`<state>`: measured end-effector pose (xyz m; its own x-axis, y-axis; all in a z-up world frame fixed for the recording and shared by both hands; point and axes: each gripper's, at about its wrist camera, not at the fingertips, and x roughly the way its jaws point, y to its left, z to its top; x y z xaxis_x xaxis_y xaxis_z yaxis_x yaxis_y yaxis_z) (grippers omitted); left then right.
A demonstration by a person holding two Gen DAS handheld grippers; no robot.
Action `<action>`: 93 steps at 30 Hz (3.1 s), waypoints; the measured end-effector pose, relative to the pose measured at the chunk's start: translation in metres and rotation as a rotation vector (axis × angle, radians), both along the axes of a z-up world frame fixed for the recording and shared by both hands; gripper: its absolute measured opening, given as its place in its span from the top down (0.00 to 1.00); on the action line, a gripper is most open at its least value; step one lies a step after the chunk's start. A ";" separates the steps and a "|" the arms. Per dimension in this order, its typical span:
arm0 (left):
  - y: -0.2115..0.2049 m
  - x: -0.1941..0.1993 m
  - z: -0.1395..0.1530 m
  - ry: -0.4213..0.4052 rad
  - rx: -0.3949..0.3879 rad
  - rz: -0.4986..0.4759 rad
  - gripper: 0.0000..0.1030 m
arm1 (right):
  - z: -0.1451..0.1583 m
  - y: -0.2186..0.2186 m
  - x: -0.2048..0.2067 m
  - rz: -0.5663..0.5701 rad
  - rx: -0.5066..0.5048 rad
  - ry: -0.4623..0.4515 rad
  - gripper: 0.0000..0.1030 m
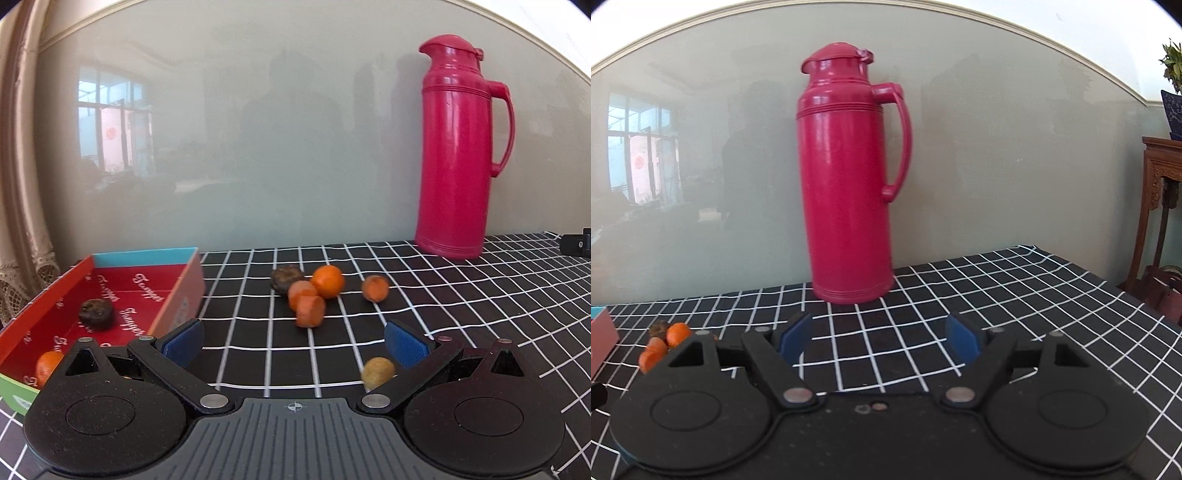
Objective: Organize fruits
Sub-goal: 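Move the left gripper back over the remaining fruits, then close the left gripper on the small yellow fruit, then carry the yellow fruit with the left gripper into the red box and release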
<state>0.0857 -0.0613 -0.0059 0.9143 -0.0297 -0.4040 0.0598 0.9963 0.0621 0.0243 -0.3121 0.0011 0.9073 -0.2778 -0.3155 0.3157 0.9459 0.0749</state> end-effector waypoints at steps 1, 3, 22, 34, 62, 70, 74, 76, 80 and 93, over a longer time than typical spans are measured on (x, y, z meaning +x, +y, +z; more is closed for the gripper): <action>-0.002 0.000 0.000 0.001 0.000 -0.008 0.00 | 0.000 -0.002 0.000 -0.004 0.000 0.001 0.23; -0.007 0.000 -0.001 0.006 0.000 -0.020 0.00 | -0.001 -0.005 -0.001 -0.008 -0.001 0.001 0.23; -0.045 0.014 -0.019 0.092 0.046 -0.072 0.01 | -0.007 -0.021 0.002 -0.035 -0.006 0.014 0.23; -0.055 0.030 -0.034 0.197 0.021 -0.075 0.37 | -0.010 -0.029 0.000 -0.045 -0.008 0.016 0.23; -0.033 0.018 -0.012 0.126 -0.033 -0.078 0.75 | -0.015 -0.024 0.008 -0.062 0.000 0.056 0.23; 0.000 0.005 0.006 0.076 -0.044 -0.036 0.75 | -0.011 0.003 0.014 -0.012 -0.006 0.054 0.23; 0.021 0.000 0.013 0.056 -0.043 -0.001 0.75 | -0.010 0.016 0.017 0.010 -0.006 0.053 0.23; 0.031 -0.002 0.016 0.049 -0.041 0.018 0.75 | -0.009 0.022 0.017 0.021 -0.005 0.054 0.23; 0.051 -0.005 0.019 0.040 -0.044 0.062 0.75 | -0.009 0.035 0.019 0.043 -0.007 0.055 0.23; 0.115 -0.011 0.021 0.027 -0.056 0.193 0.75 | -0.004 0.086 0.030 0.138 -0.016 0.052 0.23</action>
<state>0.0746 0.0541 0.0147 0.8940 0.1218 -0.4312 -0.1316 0.9913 0.0071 0.0542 -0.2258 -0.0032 0.9199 -0.1573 -0.3592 0.1858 0.9815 0.0460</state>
